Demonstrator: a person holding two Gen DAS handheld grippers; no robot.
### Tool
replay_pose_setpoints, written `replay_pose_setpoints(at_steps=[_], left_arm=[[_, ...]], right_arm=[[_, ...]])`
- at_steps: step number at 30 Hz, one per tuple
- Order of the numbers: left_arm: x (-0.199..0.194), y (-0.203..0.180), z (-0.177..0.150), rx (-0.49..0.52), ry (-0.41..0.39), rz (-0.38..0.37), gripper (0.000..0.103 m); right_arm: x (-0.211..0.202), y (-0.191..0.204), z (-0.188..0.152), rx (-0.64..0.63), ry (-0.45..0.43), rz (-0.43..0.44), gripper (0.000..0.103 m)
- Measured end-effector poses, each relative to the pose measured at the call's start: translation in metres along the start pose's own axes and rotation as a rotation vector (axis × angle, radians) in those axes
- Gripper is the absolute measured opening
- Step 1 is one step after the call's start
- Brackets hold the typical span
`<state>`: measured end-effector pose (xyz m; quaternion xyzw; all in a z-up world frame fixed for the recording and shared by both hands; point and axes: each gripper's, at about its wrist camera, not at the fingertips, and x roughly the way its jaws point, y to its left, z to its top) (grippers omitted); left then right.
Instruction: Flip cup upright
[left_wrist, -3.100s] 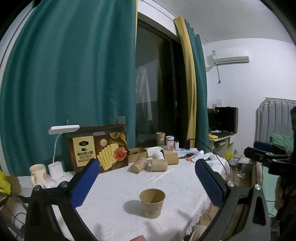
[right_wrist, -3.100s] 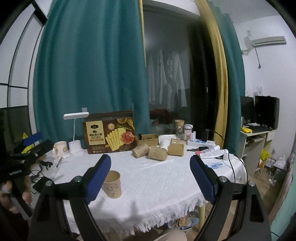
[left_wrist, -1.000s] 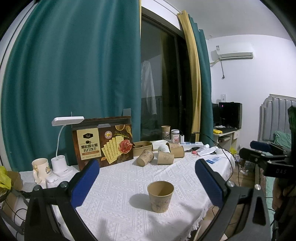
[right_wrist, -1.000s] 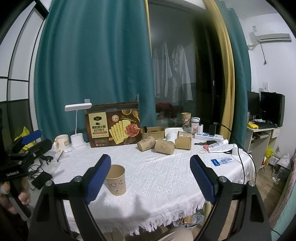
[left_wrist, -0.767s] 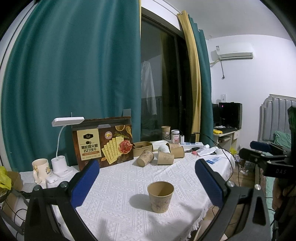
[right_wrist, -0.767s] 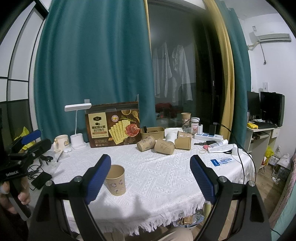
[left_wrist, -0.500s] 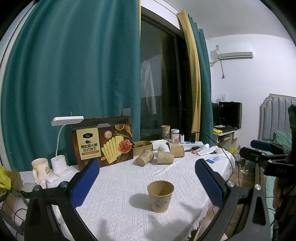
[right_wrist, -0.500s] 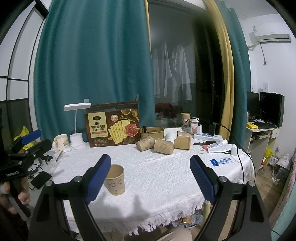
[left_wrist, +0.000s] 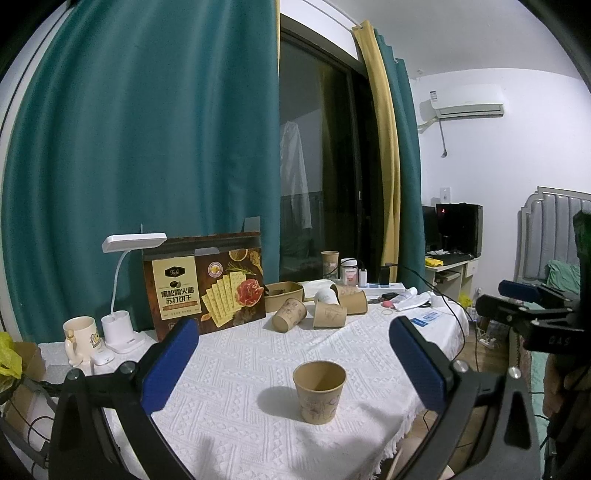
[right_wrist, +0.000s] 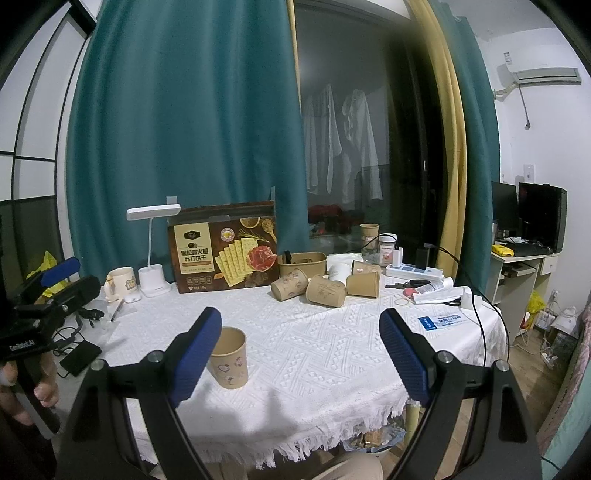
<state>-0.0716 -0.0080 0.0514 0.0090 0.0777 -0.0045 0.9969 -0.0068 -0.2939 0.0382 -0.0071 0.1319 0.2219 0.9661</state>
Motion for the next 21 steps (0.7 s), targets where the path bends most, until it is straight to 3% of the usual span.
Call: replay_pose_setpoints(at_steps=[21], left_arm=[[0.0023,-0.003,0.0029,0.008,0.003,-0.008,0.103]], right_arm=[[-0.0006,-0.0009,-0.0006,0.001,0.005,0.0,0.086]])
